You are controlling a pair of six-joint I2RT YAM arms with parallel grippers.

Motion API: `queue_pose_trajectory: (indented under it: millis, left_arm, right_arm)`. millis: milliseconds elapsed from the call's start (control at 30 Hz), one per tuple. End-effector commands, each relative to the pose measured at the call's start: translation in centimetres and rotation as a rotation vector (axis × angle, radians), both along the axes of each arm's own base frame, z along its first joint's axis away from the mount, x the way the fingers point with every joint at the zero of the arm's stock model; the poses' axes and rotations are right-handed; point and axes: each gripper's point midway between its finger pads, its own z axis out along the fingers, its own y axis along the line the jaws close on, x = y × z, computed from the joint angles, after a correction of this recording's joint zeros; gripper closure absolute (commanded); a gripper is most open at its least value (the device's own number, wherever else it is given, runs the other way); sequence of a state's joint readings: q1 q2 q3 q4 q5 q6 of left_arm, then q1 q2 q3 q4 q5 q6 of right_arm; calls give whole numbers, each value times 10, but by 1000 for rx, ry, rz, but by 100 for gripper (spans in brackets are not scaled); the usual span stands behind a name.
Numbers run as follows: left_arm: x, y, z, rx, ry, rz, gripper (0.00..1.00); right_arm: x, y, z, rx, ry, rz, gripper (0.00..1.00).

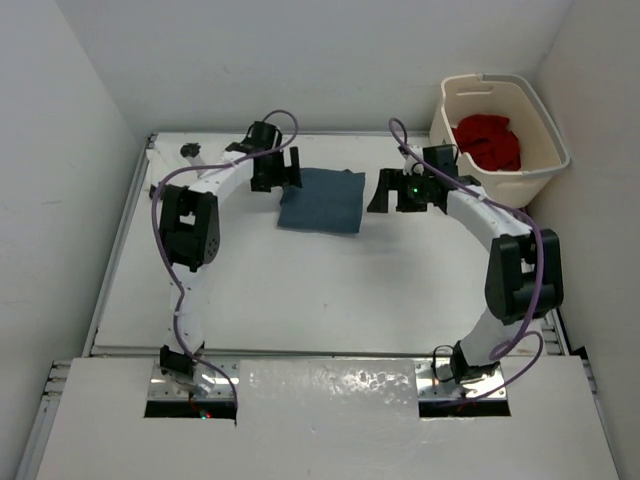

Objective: Fold and stack the t-shirts
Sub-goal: Put the neatly folded tshirt into the corner of the board with the left arm

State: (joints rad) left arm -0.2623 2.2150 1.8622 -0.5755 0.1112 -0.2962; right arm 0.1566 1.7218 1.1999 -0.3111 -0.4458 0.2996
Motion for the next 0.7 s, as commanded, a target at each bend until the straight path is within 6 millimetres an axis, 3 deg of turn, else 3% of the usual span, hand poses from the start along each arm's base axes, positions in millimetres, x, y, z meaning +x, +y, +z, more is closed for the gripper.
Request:
queue_pose_trajectory:
  millis: [0,233,433,533,667]
  left_arm:
    - [-4,1,-12,25,21,-8,3]
    - [-7,-1,-51,33,91,-2,6]
    - [-11,-21,-74,31,116,-54,18]
    - [-15,-34,-84,6,134,-84,29]
    - [-20,-42,-97,-16,165,-101,53]
  right_arm:
    - [3,-7,36,-30,-126,-1,1]
    - [-6,-11,49,-33,-153,-9,1]
    - [-9,-12,58,-37,-180,-11,1]
    - [-9,-14,62,-42,-192,-18,1]
    - [-9,-17,65,-59,-207,-24,1]
